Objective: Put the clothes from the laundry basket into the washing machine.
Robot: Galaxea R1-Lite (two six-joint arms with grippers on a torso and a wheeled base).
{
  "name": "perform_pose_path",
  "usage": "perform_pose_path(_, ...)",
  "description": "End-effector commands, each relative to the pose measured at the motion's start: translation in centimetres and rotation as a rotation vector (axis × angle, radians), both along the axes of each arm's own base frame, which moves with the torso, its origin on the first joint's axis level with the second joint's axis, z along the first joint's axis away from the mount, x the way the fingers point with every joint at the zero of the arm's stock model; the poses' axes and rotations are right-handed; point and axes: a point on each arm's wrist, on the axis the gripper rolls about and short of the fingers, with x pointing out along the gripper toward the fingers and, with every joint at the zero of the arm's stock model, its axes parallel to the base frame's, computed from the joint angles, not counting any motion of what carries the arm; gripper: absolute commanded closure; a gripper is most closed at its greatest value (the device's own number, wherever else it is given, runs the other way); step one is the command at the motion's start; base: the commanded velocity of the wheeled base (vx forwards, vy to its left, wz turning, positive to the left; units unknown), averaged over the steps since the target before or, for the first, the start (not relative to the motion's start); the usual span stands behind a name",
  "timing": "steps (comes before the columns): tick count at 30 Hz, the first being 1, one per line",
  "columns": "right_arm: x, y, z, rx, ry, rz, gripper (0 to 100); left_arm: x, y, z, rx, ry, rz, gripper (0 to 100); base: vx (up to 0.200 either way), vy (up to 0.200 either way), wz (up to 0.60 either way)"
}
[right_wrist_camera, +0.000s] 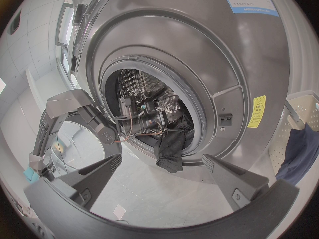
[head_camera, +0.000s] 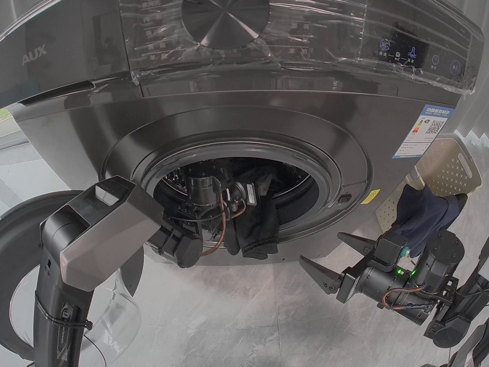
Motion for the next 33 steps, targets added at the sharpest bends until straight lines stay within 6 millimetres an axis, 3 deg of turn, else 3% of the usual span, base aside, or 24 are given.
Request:
perform_pose_path(1,0.0,0.0,-0.1,-0.002,0.003,0.001,0,-3.8,0.2,-0.5,0.069,0.116,-0.097,0,0.0,0.0,0.0)
perform_pose_path(5,0.0,0.0,0.0,-0.001,0.0,0.001,0,-4.6,0.1,-1.9,0.102,0.166,-0.122,0,0.0,0.0,0.0)
perform_pose_path(15,0.0,0.1,0.0,0.0,-0.001,0.001,0,-3.6,0.0,-3.9,0.118,0.185,-0.11,0,0.0,0.0,0.0)
perform_pose_path(16,0.0,0.1,0.0,0.0,-0.001,0.001,0,-3.4,0.0,-4.1,0.118,0.185,-0.108,100,0.0,0.0,0.0)
perform_pose_path(21,0.0,0.1,0.0,0.001,-0.001,0.001,0,-2.9,-0.4,-4.7,0.118,0.184,-0.11,100,0.0,0.0,0.0)
perform_pose_path(27,0.1,0.1,0.1,0.003,-0.003,0.001,0,-2.2,-0.7,-3.3,0.088,0.139,-0.104,100,0.0,0.0,0.0)
perform_pose_path(28,0.1,0.1,0.1,0.003,-0.003,0.001,0,-1.5,-0.7,-2.0,0.056,0.093,-0.088,100,0.0,0.0,0.0)
perform_pose_path(29,0.1,0.1,0.1,0.003,-0.003,0.001,0,-1.5,-0.7,-2.0,0.056,0.093,-0.088,100,0.0,0.0,0.0)
perform_pose_path(32,0.1,0.1,0.1,0.004,-0.004,0.001,0,0.6,-0.5,1.7,-0.042,-0.053,-0.018,100,0.0,0.0,0.0)
perform_pose_path(33,0.1,0.1,0.1,0.004,-0.004,0.001,0,0.7,-0.5,1.9,-0.047,-0.059,-0.017,100,0.0,0.0,0.0)
